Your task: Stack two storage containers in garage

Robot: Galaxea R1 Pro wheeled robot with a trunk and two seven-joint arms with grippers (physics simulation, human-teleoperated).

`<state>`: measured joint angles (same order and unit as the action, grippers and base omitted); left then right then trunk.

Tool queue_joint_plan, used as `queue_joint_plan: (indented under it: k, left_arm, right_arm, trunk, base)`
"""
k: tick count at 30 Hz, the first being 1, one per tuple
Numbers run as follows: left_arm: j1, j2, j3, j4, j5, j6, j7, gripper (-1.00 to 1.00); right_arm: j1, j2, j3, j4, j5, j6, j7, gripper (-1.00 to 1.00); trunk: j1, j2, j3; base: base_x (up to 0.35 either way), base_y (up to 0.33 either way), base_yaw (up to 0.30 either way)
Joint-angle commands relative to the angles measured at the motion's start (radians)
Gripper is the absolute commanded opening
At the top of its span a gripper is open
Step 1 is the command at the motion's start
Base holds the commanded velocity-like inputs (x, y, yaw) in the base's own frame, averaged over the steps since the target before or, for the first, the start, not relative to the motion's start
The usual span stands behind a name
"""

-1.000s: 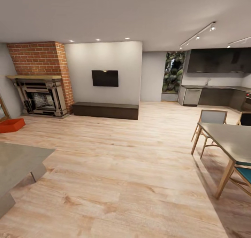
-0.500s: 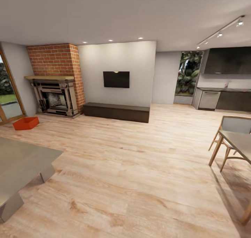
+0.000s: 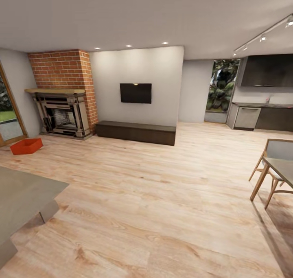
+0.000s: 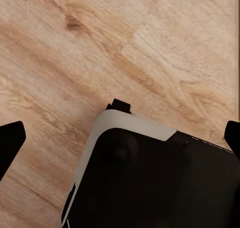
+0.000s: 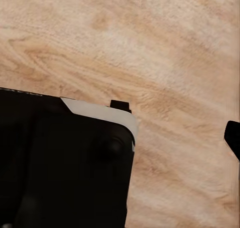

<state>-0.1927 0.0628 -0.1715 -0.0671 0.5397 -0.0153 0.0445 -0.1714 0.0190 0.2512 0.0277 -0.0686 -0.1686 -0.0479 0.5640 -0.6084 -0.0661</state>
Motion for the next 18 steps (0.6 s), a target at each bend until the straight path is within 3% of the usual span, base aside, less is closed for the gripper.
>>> queue_joint_plan:
  k: [1,18]
  left_arm:
    - [-0.001,0.000,-0.009,0.000,0.008,-0.002,0.004,1.00]
    - [-0.001,0.000,-0.009,0.000,0.008,-0.001,0.003,1.00]
  right_arm:
    - [-0.002,0.001,0.012,0.003,-0.004,-0.005,-0.003,1.00]
    - [-0.001,0.007,0.006,0.003,-0.008,-0.011,-0.012,1.00]
  trunk:
    - [0.001,-0.001,-0.002]
    - [0.001,-0.001,-0.002]
  base:
    - [0.325,0.000,0.000]
    - [0.324,0.000,0.000]
